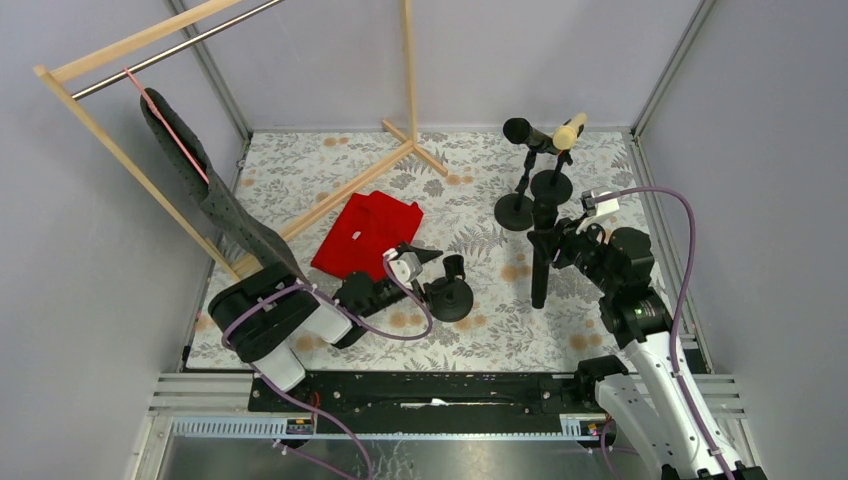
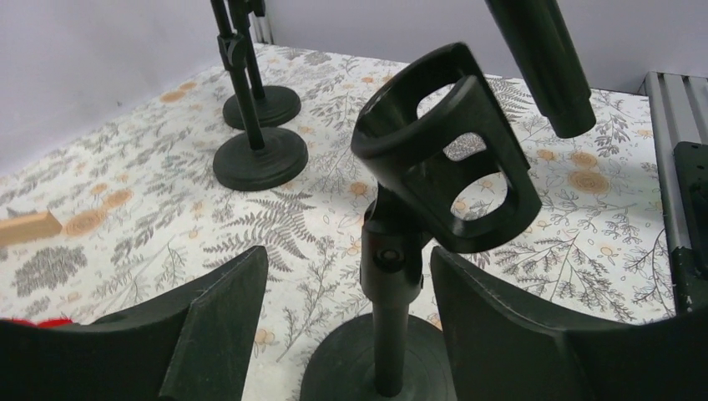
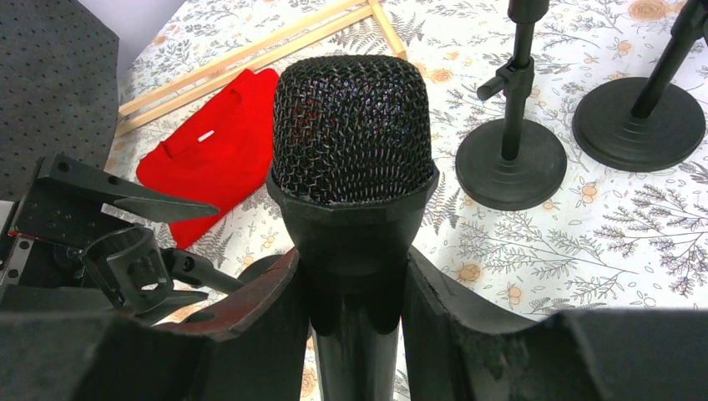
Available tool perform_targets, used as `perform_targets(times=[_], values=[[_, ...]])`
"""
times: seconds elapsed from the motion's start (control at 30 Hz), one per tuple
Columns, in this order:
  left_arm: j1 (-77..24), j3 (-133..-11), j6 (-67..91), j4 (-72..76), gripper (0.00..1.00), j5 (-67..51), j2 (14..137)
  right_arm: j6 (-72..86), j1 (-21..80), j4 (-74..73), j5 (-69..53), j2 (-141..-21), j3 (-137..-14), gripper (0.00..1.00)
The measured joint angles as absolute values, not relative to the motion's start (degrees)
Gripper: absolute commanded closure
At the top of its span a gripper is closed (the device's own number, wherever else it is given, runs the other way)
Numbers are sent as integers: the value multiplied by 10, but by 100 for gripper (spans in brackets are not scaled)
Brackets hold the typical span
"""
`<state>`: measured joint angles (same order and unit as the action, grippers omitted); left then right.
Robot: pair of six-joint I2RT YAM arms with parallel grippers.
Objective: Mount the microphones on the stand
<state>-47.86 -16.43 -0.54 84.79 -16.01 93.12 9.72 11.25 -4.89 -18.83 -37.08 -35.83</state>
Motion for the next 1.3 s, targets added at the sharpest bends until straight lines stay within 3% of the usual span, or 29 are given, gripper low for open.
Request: perform_targets(times=[0.2, 0.57, 0.7, 1.1, 1.3], values=[[-473, -194, -10, 854, 34, -205, 950, 97, 112, -58, -197, -371, -364, 100], [-473, -207, -6, 854, 65, -263, 958, 95, 112, -70, -203, -359, -365, 100], [-471, -209, 8, 853, 100, -276, 958, 95, 112, -70, -206, -349, -365, 100], [-479, -224, 1, 841, 100, -326, 961, 122, 112, -22, -220, -260, -356, 100], [-525, -226, -95, 724, 100, -303, 888, 176, 112, -1, -230, -284, -399, 100]])
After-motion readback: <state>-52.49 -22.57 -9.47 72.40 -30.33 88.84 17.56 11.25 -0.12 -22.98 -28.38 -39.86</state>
